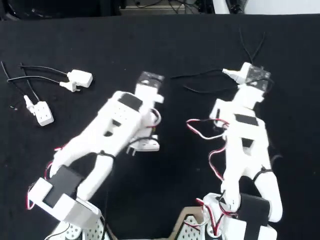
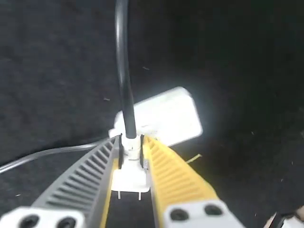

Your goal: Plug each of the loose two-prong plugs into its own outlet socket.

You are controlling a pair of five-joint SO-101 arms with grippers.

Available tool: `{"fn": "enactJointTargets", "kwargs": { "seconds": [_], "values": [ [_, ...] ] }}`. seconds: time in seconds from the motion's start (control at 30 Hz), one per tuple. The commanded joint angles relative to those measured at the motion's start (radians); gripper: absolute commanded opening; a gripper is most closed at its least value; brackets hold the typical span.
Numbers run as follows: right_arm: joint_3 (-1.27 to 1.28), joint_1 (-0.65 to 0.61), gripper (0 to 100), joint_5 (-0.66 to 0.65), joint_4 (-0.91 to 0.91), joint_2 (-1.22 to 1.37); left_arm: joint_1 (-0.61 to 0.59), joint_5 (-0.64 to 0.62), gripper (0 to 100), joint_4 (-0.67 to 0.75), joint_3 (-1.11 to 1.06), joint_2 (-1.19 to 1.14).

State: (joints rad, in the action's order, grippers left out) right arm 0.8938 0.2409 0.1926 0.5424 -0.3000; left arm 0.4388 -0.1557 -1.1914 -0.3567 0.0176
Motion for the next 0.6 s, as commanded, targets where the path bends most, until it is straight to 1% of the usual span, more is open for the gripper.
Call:
{"fn": "enactJointTargets", "kwargs": {
  "seconds": [0.0,0.13,0.2,0.33,0.43,0.57],
  "values": [
    [-0.068,0.020,1.2,0.009,-0.025,-0.012,0.117,0.014,3,0.017,-0.025,0.052],
    [-0.068,0.017,1.2,0.009,-0.025,-0.010,0.154,0.014,4,0.018,-0.027,0.044],
    [-0.067,0.017,1.2,0.009,-0.026,-0.010,0.154,0.012,9,0.018,-0.024,0.044],
    [-0.054,0.008,1.2,0.009,-0.057,-0.010,0.170,0.012,22,0.011,-0.024,0.054],
    [-0.041,-0.008,1.2,0.009,-0.074,-0.010,0.206,0.023,23,-0.011,-0.042,0.054],
    [-0.039,-0.021,1.2,0.003,-0.074,-0.010,0.245,0.023,18,-0.060,-0.062,0.054]
  ]
}}
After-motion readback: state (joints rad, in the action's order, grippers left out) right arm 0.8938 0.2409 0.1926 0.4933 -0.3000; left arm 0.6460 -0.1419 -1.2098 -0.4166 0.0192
